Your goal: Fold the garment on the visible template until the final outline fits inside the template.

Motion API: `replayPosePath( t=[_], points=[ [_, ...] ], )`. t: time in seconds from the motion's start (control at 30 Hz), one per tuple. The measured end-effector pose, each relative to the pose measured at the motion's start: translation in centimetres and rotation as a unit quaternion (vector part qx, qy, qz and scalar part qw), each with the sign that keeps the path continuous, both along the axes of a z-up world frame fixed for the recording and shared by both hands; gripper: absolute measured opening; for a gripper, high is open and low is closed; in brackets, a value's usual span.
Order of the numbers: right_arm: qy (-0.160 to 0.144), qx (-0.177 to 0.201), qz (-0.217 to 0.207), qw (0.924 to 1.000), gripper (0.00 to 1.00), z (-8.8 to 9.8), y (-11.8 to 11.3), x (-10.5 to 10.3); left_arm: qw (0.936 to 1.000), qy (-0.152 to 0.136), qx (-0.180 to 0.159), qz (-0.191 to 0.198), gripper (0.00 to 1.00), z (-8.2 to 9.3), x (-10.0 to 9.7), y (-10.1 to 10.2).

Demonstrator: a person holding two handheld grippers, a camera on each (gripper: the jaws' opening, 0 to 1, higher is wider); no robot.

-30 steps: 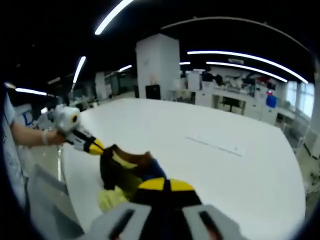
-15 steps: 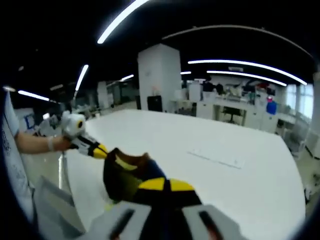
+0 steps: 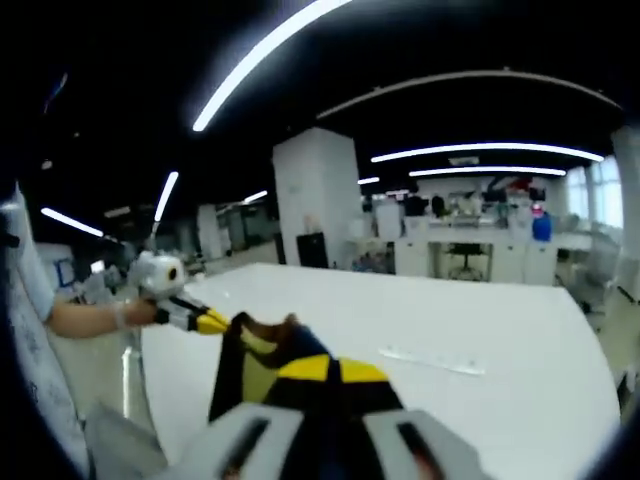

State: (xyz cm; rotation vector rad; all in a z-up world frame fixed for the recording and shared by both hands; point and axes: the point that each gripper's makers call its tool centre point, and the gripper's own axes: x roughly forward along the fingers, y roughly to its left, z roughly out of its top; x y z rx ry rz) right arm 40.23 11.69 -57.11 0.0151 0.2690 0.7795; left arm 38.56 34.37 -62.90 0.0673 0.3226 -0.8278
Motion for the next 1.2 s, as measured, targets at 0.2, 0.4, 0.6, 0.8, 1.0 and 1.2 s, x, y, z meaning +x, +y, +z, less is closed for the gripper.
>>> replayPosePath(
  t=[0.2,0.4,0.6,0.8,1.0,1.2],
  points=[
    [0.005,-0.016,-0.001,0.9999,0.00,-1.4,0.0,2.7,0.9999,0.011,0.005,0.011,0.00,-1.4,2.6,0.3],
    [0.025,-0.021,-0.007,0.9994,0.00,-3.5,-0.1,6.1,0.9991,0.026,0.004,0.032,0.00,-2.6,5.8,0.2],
    [0.054,-0.040,-0.013,0.9977,0.00,-7.2,-0.3,10.3,0.9966,0.051,0.006,0.065,0.00,-5.5,10.6,0.5],
    [0.089,-0.065,-0.018,0.9938,0.00,-11.7,-0.2,13.5,0.9935,0.071,0.017,0.087,0.00,-8.6,14.3,0.4],
    [0.117,-0.086,-0.009,0.9894,0.00,-16.5,0.5,16.5,0.9891,0.093,0.037,0.108,0.00,-12.2,16.9,1.2],
    [0.143,-0.100,-0.015,0.9845,0.00,-21.0,1.1,18.9,0.9844,0.118,0.048,0.121,0.00,-16.3,18.8,2.0]
  ],
)
